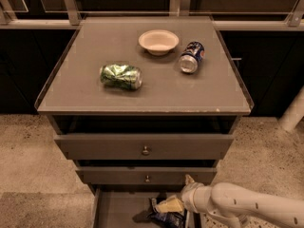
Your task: Pick blue chip bag from bottom drawer and place on counter
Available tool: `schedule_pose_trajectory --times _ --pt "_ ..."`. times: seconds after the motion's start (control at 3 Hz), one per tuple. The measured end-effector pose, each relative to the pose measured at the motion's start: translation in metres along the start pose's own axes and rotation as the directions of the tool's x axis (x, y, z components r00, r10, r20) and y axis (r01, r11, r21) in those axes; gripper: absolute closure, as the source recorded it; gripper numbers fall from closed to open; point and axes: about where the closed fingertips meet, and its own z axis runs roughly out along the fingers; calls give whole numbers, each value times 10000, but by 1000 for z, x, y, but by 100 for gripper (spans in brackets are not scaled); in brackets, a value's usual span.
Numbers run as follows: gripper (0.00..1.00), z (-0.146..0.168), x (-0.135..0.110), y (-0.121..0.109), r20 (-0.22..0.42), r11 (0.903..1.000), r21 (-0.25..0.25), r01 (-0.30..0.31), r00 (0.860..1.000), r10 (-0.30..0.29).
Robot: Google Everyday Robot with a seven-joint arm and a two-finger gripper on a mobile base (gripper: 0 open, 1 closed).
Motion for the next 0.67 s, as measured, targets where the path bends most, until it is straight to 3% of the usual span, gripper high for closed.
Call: schedule_pose_trajectory --times 0.67 --pt "0 12 9 6 -227 10000 -70 53 9997 -55"
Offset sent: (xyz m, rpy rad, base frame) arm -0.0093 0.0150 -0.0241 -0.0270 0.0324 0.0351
